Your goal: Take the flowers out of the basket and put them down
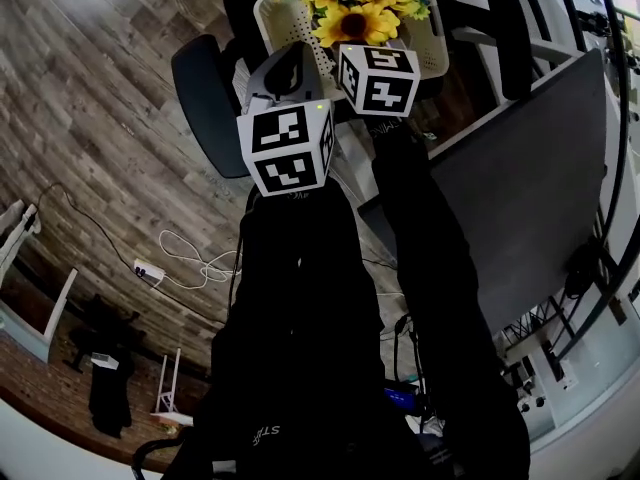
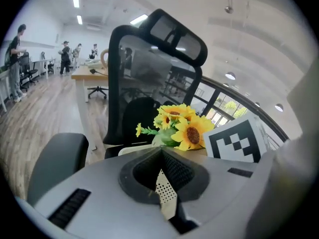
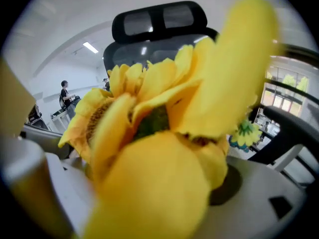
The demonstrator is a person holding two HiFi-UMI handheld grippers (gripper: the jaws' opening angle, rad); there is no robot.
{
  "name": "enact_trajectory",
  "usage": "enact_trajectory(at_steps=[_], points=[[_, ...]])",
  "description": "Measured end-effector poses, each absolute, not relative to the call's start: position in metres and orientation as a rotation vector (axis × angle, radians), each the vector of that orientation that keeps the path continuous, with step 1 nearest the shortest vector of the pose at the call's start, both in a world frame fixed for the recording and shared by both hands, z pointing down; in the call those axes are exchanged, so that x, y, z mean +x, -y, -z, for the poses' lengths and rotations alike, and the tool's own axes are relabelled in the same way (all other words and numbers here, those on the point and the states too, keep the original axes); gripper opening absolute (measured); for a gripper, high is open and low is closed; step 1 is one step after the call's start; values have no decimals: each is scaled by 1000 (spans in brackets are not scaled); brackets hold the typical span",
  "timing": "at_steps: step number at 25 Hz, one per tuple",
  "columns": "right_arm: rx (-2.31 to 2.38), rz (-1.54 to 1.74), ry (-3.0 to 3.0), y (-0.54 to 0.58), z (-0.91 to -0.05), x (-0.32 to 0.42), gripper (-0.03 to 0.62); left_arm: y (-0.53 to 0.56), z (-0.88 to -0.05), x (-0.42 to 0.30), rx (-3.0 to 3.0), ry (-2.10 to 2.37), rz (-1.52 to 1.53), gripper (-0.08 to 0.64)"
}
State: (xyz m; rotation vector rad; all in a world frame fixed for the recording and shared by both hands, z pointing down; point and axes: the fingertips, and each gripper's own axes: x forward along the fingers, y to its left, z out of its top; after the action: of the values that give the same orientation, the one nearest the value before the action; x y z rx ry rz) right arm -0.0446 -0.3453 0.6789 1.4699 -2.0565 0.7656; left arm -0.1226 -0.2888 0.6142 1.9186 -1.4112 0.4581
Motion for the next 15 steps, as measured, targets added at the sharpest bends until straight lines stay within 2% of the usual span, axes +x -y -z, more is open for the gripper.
enact_trajectory(at_steps=[8, 15], points=[[1593, -737, 2135, 321, -537, -9, 471, 283, -517, -103, 2032, 1398, -442, 2], [1757, -767, 2119, 257, -421, 47, 471, 250, -427, -56, 2186, 1313, -441, 2]])
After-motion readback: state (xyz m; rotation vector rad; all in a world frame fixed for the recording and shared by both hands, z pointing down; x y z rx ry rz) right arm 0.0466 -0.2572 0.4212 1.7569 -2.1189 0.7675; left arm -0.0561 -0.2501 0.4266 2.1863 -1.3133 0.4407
